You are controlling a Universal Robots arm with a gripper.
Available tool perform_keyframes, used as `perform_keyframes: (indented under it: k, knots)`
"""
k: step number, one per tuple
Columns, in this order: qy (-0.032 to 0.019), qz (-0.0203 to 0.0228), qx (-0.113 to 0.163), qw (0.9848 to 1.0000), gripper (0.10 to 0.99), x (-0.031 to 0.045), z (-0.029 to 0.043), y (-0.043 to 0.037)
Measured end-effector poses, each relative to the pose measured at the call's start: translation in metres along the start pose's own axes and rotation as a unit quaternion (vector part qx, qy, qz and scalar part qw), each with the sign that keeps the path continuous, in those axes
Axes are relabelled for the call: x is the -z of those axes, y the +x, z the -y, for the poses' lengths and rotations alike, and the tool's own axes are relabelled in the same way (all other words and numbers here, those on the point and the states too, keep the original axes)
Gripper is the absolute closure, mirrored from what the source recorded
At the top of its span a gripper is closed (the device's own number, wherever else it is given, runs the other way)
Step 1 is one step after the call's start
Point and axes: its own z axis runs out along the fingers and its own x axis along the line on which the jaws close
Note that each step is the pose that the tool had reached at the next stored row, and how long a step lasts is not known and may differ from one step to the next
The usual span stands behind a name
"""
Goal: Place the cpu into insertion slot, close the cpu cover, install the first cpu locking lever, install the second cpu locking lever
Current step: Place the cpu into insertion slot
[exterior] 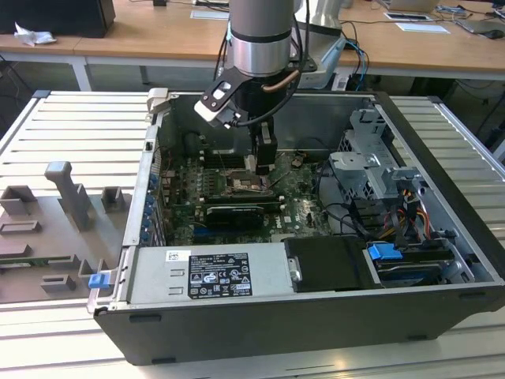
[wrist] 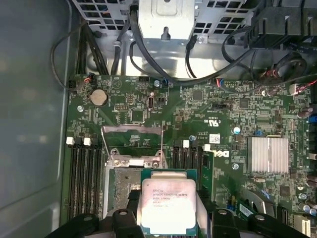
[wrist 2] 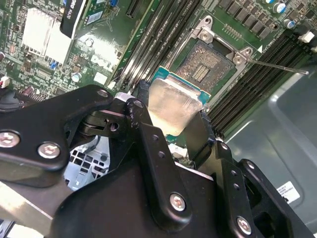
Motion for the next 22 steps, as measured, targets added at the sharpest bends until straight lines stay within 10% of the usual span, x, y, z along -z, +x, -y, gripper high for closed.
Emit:
perform_keyframes:
  k: [22]
  knots:
    - [-0.0001, 0.0003, -0.004, 1.0, 0.557, -0.0095, 0.0074, 0.0008]
